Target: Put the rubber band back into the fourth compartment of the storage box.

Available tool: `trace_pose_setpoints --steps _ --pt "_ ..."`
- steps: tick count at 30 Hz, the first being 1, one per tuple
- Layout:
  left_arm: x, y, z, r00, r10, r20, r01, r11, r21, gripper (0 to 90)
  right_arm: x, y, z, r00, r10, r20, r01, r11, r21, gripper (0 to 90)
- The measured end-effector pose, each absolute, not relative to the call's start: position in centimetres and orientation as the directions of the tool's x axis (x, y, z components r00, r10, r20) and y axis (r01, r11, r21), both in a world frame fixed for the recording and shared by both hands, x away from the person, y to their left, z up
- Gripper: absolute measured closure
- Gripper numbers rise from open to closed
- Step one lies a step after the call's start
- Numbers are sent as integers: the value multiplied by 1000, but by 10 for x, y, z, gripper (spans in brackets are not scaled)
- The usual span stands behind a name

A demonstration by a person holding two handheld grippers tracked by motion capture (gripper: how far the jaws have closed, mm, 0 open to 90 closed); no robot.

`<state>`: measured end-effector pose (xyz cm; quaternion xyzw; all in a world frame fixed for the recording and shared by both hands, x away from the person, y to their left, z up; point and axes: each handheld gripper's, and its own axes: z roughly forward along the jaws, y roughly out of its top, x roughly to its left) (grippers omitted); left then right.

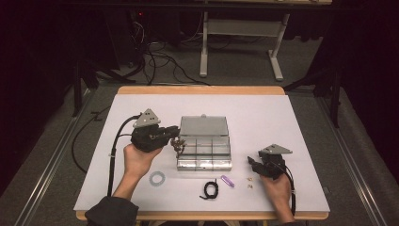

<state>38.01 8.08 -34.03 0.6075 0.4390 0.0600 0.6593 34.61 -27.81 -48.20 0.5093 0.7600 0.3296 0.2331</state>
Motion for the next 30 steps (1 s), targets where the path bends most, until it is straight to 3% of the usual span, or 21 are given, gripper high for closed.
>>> trace_pose_setpoints --steps 9,30 --pt "393 72 -344 600 597 -533 481 264 836 818 346 -278 -482 -373 927 -19 621 265 738 473" --pt "418 48 -370 588 638 -497 487 211 848 817 346 -277 -482 -368 930 -23 622 265 737 470"
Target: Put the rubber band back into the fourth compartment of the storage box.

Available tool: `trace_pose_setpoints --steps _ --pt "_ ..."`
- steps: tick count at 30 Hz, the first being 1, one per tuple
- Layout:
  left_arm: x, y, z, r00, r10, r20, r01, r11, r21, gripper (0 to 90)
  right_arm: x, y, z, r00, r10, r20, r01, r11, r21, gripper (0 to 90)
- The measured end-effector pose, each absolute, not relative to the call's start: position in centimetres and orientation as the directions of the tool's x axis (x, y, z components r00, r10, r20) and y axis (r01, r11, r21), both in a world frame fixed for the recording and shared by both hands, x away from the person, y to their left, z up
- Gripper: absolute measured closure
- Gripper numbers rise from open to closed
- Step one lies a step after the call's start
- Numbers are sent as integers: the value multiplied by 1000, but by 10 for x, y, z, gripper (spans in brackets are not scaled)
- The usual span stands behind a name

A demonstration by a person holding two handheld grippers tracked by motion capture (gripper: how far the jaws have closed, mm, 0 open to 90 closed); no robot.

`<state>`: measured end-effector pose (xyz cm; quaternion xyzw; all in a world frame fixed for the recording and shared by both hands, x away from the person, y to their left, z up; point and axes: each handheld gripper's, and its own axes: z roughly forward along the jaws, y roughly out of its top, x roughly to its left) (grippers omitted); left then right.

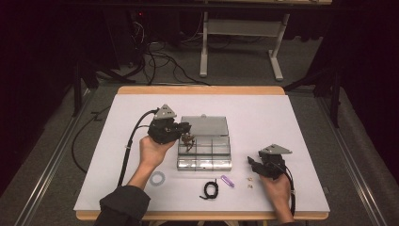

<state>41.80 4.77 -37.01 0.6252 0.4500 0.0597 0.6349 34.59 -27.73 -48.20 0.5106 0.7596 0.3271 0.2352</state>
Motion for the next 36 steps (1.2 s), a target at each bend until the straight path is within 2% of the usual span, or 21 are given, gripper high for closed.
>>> trace_pose_setpoints --steps 9,13,26,31,32,36 --pt "428 44 -389 554 674 -488 509 189 840 817 346 -277 -482 -369 929 -23 622 265 737 469" --pt "430 49 -397 576 691 -437 516 108 850 817 346 -277 -482 -370 929 -22 622 265 737 467" --pt "433 47 -411 567 721 -399 522 60 851 816 346 -277 -482 -372 928 -22 621 266 737 463" --pt "434 45 -420 557 730 -396 530 54 846 816 346 -277 -482 -372 928 -22 621 266 737 462" --pt "435 39 -422 514 734 -444 531 133 837 816 346 -277 -482 -372 928 -22 621 266 737 462" --pt "436 39 -428 508 739 -443 537 131 833 816 346 -277 -482 -372 928 -22 621 266 737 462"
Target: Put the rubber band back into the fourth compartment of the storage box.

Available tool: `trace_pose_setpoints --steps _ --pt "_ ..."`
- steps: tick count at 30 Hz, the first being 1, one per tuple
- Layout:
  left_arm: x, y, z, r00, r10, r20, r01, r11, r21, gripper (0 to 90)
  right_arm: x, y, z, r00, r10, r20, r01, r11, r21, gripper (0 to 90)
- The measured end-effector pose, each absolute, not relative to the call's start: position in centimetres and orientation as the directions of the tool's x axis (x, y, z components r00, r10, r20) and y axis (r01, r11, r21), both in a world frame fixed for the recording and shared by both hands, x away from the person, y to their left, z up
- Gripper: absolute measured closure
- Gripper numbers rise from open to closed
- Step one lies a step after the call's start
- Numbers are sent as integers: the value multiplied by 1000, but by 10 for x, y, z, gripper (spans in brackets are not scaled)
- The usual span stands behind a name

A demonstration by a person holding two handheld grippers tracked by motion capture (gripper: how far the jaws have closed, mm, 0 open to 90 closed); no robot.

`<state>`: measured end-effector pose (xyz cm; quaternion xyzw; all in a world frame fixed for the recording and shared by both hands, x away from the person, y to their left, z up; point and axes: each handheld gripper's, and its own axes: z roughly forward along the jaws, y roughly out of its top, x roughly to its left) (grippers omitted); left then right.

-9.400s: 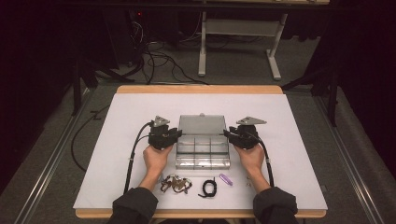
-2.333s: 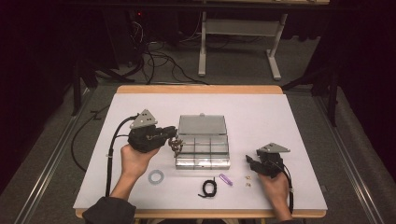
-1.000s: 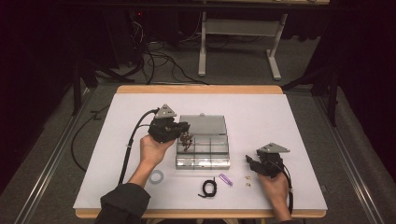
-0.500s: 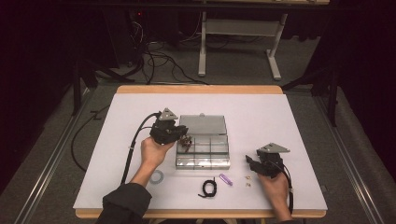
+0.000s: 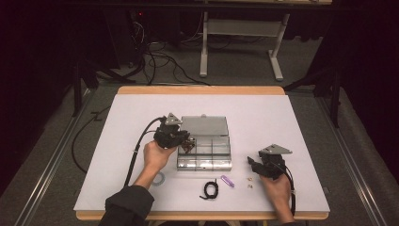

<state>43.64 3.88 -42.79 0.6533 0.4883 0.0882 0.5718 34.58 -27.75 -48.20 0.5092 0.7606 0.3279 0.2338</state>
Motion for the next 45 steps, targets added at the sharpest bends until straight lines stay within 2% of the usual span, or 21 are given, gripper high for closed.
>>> trace_pose_setpoints --steps 21,30,39,45 --pt "435 30 -447 515 764 -389 547 56 835 816 346 -277 -482 -372 928 -22 621 266 737 462" --pt "439 30 -457 475 783 -402 568 76 819 815 346 -277 -482 -372 928 -21 621 266 737 461" --pt "440 30 -461 498 789 -360 572 13 820 809 346 -278 -482 -373 928 -20 622 266 737 461" --pt "439 31 -456 486 774 -406 568 74 820 770 346 -278 -482 -373 928 -20 621 266 737 461"
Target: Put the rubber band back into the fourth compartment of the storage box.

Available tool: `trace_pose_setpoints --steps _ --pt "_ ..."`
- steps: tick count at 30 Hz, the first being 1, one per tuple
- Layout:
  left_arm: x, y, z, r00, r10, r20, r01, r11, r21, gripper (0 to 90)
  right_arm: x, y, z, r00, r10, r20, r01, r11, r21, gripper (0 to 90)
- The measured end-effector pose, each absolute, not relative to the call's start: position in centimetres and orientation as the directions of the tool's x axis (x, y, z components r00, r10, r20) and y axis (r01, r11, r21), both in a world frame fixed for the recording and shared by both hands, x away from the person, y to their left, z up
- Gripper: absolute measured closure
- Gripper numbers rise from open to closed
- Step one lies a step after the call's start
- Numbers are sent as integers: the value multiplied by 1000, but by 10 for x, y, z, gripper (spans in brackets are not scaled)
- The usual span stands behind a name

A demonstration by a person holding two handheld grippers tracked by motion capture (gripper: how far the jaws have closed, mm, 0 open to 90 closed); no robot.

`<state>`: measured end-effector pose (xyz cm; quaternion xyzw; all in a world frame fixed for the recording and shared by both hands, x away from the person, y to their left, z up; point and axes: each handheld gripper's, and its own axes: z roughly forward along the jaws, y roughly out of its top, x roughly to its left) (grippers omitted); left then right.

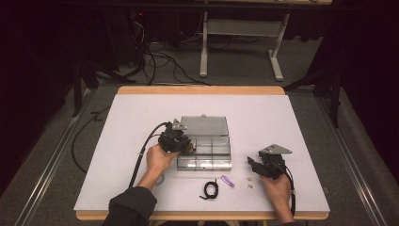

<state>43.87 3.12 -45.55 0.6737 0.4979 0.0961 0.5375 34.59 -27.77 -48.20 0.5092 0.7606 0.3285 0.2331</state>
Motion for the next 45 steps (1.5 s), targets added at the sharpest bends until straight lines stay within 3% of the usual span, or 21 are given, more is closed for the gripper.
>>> trace_pose_setpoints --steps 11,27,32,33,45 --pt "436 32 -449 465 766 -444 547 146 824 643 346 -278 -482 -373 928 -19 622 265 737 461" --pt "428 46 -433 448 757 -475 504 226 834 622 346 -278 -482 -373 928 -20 621 266 737 462" --pt "425 56 -429 454 757 -471 501 221 837 606 346 -278 -482 -373 928 -20 622 265 737 462" --pt "423 62 -428 487 758 -434 507 159 847 600 346 -278 -482 -373 928 -20 621 266 737 462" --pt "412 80 -420 482 767 -423 501 154 852 535 346 -278 -482 -372 928 -18 622 264 737 461"
